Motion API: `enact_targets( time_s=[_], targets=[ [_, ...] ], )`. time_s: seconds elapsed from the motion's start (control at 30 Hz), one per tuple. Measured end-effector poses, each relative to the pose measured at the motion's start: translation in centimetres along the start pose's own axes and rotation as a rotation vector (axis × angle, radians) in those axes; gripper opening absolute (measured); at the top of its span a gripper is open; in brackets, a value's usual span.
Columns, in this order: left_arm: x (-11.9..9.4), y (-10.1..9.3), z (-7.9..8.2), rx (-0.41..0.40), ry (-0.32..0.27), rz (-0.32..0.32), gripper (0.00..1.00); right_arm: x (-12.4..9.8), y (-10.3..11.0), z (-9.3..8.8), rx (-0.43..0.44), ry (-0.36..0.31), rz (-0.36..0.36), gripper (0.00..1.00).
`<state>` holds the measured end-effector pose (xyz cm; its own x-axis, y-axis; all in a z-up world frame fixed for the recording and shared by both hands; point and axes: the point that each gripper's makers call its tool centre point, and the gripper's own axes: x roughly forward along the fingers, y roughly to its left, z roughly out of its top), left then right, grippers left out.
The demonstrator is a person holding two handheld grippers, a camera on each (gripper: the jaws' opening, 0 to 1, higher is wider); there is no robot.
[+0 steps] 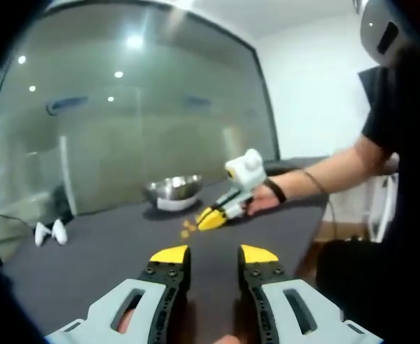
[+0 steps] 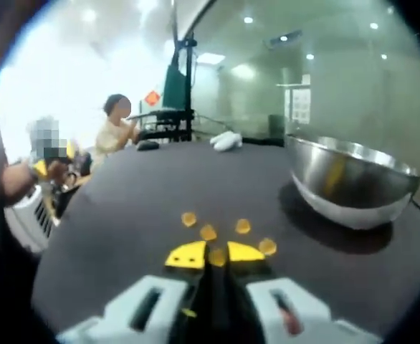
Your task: Pick up the QQ candy scattered on the table and place it into the stainless steel bowl on the table
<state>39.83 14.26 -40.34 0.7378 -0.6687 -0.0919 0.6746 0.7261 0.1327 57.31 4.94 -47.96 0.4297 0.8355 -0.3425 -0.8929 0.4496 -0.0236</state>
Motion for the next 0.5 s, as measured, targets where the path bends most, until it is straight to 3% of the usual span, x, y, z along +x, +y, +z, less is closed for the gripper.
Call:
enact_targets(
  time_s=[0.37, 0.5],
  targets=[
    [-0.1, 0.0, 0.1, 0.004, -0.003, 0.001, 0.28, -0.1, 0.0, 0.2, -0.023, -0.003, -0.019, 0.09],
    [-0.2, 0.1, 0.1, 0.0, -0.005, 0.004, 0.28, -1.3, -0.4, 2.4, -0.026, -0.067, -0.04, 0.09]
  ],
)
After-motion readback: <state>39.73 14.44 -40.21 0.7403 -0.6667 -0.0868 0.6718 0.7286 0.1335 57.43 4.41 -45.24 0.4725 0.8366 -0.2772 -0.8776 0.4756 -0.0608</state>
